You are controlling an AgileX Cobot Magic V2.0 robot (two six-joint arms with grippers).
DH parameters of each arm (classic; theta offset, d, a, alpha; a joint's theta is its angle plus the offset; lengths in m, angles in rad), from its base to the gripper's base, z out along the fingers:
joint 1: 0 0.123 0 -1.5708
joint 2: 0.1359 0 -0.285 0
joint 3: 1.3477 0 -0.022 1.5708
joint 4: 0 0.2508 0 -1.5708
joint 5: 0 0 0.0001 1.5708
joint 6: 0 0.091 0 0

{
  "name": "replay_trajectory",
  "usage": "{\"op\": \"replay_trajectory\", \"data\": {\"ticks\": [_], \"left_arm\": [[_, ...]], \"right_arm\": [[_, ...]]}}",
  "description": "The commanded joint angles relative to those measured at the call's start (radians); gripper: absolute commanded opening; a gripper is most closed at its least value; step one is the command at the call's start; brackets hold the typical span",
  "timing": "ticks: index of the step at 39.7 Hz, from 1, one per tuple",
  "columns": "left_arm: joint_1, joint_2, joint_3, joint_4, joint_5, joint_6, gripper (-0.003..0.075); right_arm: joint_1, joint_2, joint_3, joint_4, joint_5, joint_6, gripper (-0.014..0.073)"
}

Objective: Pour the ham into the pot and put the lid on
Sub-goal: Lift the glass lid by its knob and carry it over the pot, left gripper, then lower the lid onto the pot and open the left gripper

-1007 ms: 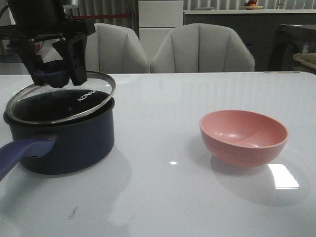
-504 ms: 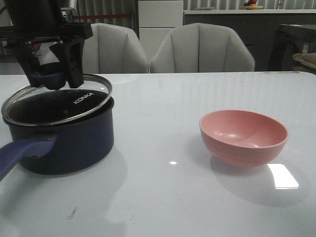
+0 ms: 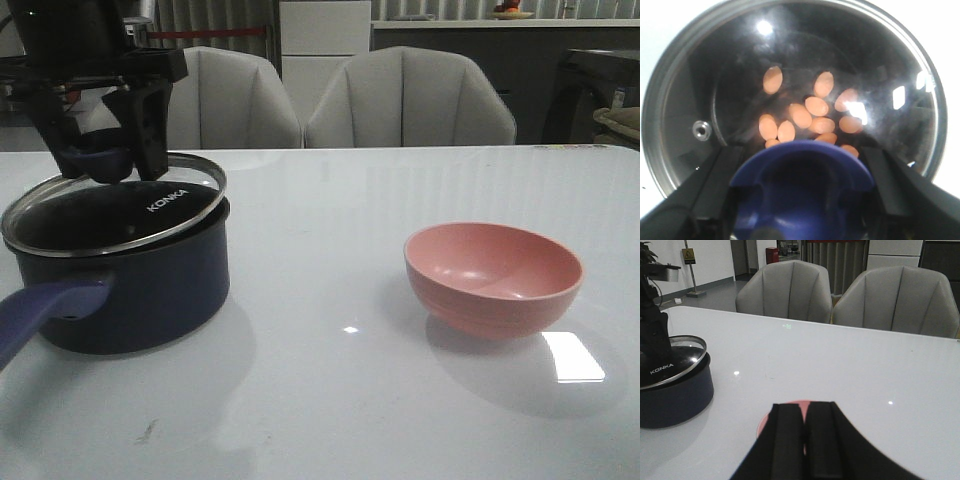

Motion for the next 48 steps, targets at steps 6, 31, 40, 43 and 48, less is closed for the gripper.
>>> {"op": "replay_trajectory", "data": {"ticks": [6, 31, 40, 43, 48], "left_arm": [[-0.001, -0.054, -0.025, -0.004, 0.061, -0.008, 0.0559], [-0.005, -0.324, -0.002, 0.034, -0.013, 0.077, 0.0556], [-0.005, -0.581, 0.253, 0.046, -0.228, 0.077, 0.0556], [-0.005, -0.667, 0.362, 0.046, -0.313, 0.077, 0.0556], [-0.005, -0.834, 0.556, 0.014, -0.452, 0.077, 0.0556]], "right_arm": [[-0.001, 0.006, -0.024, 0.003, -0.071, -0.005, 0.0148], [-0.001, 0.006, -0.024, 0.003, -0.071, -0.005, 0.0148], [-0.001, 0.006, -0.024, 0.003, -0.071, -0.005, 0.0148], [-0.001, 0.006, -0.024, 0.003, -0.071, -0.005, 0.0148], [-0.001, 0.006, -0.024, 0.003, -0.071, -0.005, 0.0148]]}}
